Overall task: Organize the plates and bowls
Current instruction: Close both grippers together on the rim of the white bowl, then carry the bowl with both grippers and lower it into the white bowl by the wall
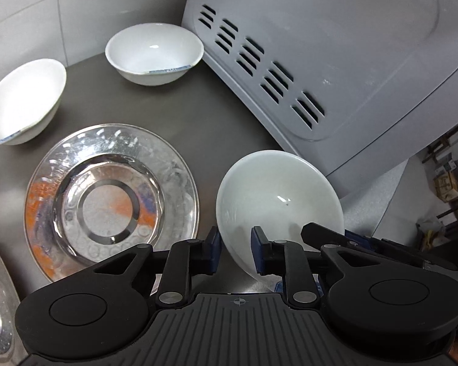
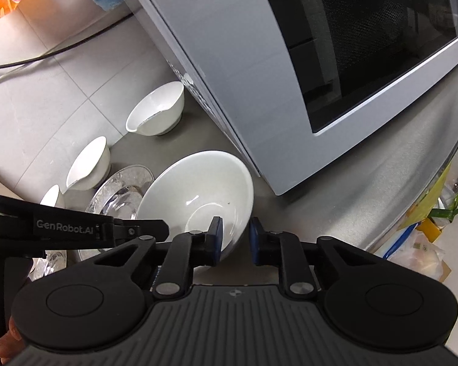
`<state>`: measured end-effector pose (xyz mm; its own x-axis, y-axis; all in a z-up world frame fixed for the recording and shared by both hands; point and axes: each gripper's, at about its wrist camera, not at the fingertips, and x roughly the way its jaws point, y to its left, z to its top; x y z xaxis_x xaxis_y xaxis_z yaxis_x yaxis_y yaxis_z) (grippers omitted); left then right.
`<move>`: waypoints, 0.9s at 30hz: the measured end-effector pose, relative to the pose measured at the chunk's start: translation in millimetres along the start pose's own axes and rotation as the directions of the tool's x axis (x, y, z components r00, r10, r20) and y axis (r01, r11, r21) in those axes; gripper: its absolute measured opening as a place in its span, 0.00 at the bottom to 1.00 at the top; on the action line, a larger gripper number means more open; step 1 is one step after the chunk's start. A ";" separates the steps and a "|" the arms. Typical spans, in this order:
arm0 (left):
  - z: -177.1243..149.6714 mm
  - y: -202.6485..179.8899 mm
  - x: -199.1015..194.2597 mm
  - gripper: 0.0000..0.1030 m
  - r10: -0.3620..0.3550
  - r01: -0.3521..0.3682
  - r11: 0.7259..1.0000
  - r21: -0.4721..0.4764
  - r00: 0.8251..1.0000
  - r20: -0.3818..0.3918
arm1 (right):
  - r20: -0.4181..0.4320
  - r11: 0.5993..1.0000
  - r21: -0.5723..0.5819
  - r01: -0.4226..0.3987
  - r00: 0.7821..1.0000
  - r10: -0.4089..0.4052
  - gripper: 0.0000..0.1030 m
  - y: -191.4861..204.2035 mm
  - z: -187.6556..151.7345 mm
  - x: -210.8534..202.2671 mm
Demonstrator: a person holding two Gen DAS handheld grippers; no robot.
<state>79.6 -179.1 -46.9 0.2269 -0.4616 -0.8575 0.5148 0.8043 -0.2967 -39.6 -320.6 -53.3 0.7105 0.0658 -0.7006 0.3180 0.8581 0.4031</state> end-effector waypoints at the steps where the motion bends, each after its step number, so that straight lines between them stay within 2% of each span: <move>1: 0.4 0.4 2.0 0.87 -0.002 0.002 1.000 -0.002 1.000 -0.004 | -0.001 1.000 -0.003 0.002 1.000 -0.002 0.22 0.4 0.5 1.3; 7: 1.2 1.2 4.4 0.87 -0.001 0.001 1.000 -0.001 1.000 -0.010 | -0.007 0.999 -0.029 0.017 1.000 -0.018 0.21 5.5 2.3 5.1; 13: -1.7 -4.6 -14.9 0.87 0.014 -0.014 1.000 0.026 1.000 0.015 | 0.000 0.998 -0.057 0.009 1.000 -0.009 0.21 14.2 5.1 -4.0; 18: -3.9 -1.3 -39.3 0.87 0.029 -0.030 0.999 0.022 0.998 0.057 | 0.009 0.995 -0.098 -0.018 1.000 0.019 0.21 29.3 11.4 -13.8; 27: -3.0 29.9 -84.0 0.87 0.094 -0.088 0.994 -0.061 0.989 0.117 | -0.026 0.974 -0.198 -0.114 0.994 0.111 0.21 76.6 29.8 -9.0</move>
<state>73.5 -115.1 15.0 0.3701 -0.4244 -0.8264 0.4419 0.8629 -0.2453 -2.9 -270.6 1.5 0.7248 0.1735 -0.6667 0.1045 0.9289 0.3553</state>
